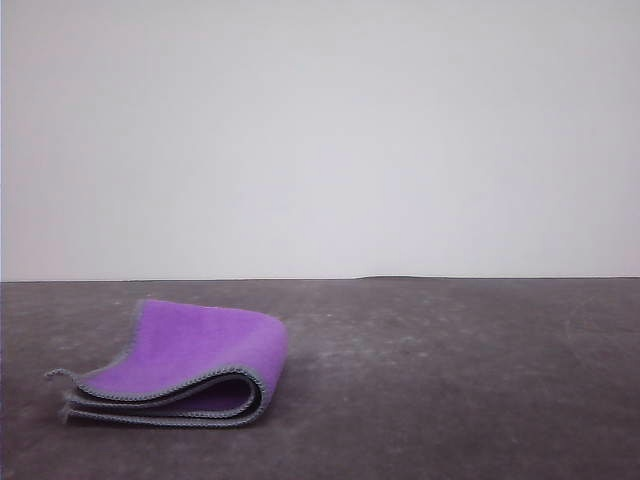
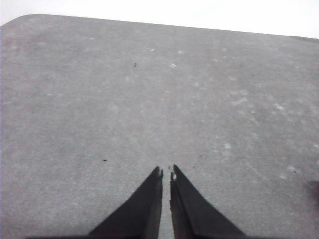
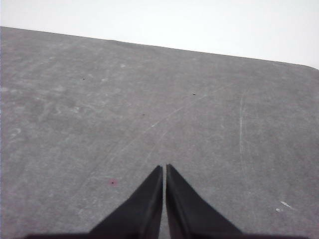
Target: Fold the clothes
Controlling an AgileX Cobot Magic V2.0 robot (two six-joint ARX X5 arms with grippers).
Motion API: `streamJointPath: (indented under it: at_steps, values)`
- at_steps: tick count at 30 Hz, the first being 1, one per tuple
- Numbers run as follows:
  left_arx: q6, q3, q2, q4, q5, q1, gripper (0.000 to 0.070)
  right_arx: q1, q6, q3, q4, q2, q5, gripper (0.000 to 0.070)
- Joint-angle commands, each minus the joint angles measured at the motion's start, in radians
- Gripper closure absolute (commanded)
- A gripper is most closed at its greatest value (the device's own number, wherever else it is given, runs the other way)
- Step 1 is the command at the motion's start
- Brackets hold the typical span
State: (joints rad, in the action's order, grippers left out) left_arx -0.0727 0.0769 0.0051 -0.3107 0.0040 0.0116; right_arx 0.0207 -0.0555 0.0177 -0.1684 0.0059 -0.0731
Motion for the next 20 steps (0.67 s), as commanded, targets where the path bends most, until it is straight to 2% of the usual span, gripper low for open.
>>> streamJointPath:
  at_steps: [1, 20]
  values:
    - [-0.008, -0.016, -0.002, -0.006, -0.001, 0.0, 0.0683, 0.003, 0.003, -0.005, 0.011, -0.002, 0.002, 0.0696]
    - [-0.008, -0.016, -0.002, -0.006, -0.001, 0.0, 0.0683, 0.003, 0.003, -0.005, 0.011, -0.002, 0.002, 0.0696]
